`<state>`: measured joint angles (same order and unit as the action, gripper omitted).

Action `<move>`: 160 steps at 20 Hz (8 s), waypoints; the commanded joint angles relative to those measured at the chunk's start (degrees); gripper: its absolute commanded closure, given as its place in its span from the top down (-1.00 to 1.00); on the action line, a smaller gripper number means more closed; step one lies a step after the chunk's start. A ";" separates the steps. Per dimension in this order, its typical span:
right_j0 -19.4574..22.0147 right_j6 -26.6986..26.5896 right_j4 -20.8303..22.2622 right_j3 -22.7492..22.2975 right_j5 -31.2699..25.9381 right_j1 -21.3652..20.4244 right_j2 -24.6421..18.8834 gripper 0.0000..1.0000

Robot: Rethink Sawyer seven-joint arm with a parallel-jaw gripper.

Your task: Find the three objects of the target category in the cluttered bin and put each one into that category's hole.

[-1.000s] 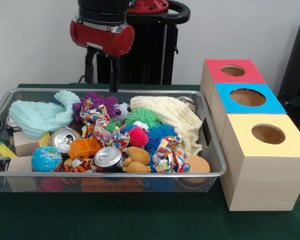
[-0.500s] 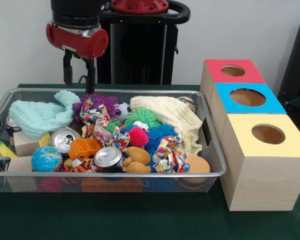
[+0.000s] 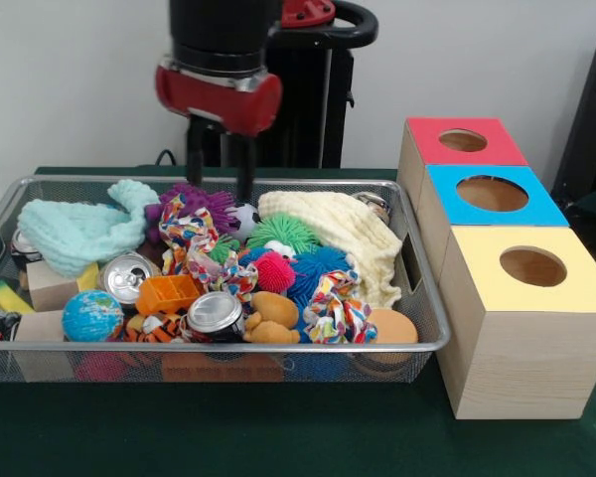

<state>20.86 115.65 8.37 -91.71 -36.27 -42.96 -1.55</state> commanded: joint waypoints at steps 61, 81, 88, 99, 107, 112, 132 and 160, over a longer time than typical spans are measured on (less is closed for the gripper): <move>-7.57 11.59 -3.28 -12.40 26.82 8.31 5.28 1.00; 7.22 0.26 3.35 -22.87 25.95 7.49 -8.03 1.00; 7.07 -0.91 2.88 -21.34 19.89 6.07 -9.27 1.00; 10.96 -7.34 6.59 -17.00 9.29 1.08 -8.33 1.00; 15.31 -5.20 12.23 -13.11 18.33 9.57 -8.03 1.00; 16.83 -7.70 12.00 -11.38 9.79 4.18 -9.86 1.00; 14.70 -1.33 10.03 3.84 6.08 12.42 -11.27 1.00; 7.30 7.16 8.75 -8.32 14.16 7.62 -7.74 1.00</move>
<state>29.95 115.66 17.46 -92.11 -25.82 -34.87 -7.65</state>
